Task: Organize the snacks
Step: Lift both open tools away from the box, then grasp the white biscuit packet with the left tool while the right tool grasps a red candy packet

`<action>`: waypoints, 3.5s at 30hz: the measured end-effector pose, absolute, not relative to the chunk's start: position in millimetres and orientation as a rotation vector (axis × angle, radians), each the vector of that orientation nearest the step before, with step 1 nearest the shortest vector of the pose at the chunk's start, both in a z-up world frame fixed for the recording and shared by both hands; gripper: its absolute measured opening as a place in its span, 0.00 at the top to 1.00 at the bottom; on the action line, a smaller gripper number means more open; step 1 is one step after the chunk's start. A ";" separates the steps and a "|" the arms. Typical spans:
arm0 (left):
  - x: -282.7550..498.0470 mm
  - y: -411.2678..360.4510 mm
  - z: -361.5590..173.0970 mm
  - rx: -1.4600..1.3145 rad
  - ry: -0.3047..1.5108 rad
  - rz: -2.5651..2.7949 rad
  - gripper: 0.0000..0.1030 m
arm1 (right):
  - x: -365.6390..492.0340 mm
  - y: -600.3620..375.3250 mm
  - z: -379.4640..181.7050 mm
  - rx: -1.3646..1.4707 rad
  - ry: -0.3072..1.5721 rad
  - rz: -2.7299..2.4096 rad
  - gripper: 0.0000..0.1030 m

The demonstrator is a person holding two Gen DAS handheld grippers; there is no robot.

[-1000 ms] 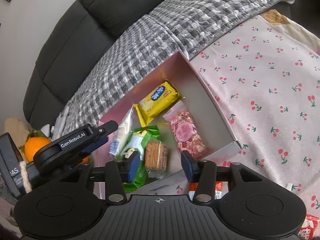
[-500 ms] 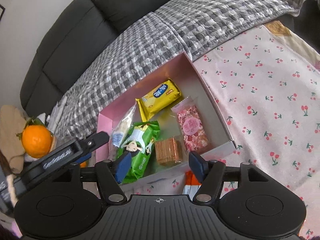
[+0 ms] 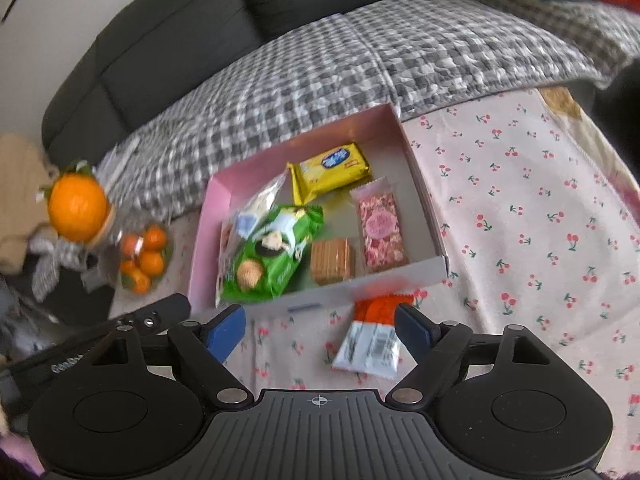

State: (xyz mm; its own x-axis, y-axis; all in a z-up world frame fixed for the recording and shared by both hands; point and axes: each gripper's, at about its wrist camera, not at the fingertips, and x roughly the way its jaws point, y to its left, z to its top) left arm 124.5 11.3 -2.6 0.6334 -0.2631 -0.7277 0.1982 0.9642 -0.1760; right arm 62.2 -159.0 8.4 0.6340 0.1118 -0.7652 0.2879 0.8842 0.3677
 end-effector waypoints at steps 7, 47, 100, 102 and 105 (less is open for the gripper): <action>94.5 18.8 -7.1 -0.032 0.890 -0.220 0.01 | 46.8 -145.9 10.4 0.390 0.921 -0.092 0.11; 46.1 10.2 -58.3 -0.014 1.054 -0.427 0.42 | -21.4 -205.1 -26.7 0.369 1.121 -0.177 0.11; 65.0 2.8 -42.4 -0.062 1.021 -0.378 0.56 | 2.3 -209.5 -20.4 0.510 1.090 -0.246 0.64; 66.1 2.6 -40.1 -0.071 1.016 -0.377 0.56 | 5.2 -206.9 -18.7 0.516 1.085 -0.239 0.64; 68.3 2.0 -36.2 -0.088 1.006 -0.376 0.56 | 10.5 -203.4 -17.0 0.527 1.079 -0.231 0.64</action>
